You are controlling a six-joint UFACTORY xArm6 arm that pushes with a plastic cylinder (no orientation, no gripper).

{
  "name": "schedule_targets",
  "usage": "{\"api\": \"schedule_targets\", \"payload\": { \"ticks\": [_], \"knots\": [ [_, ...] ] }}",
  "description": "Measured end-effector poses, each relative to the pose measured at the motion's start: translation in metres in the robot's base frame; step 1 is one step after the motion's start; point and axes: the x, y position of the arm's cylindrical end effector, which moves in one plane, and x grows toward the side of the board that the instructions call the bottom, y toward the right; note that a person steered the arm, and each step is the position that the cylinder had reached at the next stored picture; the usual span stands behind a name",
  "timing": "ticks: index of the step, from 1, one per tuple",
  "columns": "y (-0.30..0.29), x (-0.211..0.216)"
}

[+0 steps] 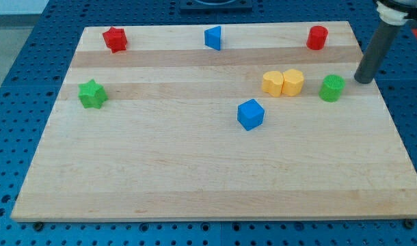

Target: Separate the hexagon from the heart

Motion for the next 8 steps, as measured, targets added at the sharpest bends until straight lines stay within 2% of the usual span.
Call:
{"api": "schedule_targets", "payload": {
  "ticks": [3,8],
  "knots": [
    [-0.043,-0.002],
    [-0.043,-0.006]
  ]
}}
